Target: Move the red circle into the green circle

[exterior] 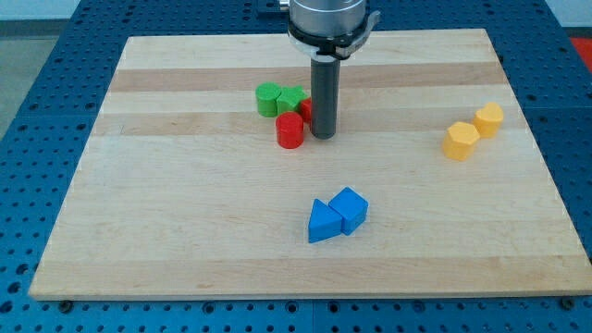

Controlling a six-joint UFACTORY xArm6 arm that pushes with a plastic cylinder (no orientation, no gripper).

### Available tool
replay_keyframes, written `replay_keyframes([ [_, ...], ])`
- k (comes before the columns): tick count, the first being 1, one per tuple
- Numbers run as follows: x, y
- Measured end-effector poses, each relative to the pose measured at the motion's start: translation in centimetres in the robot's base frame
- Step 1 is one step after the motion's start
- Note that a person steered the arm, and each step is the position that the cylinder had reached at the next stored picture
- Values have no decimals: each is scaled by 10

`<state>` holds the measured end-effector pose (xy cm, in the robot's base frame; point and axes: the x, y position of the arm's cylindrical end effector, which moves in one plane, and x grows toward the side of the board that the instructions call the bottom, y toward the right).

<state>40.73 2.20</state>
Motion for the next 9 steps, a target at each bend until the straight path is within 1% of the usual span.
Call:
replay_keyframes([
  [1,6,13],
  [2,40,9],
  [3,43,-16],
  [4,31,-43],
  [5,16,-48],
  [9,10,-50],
])
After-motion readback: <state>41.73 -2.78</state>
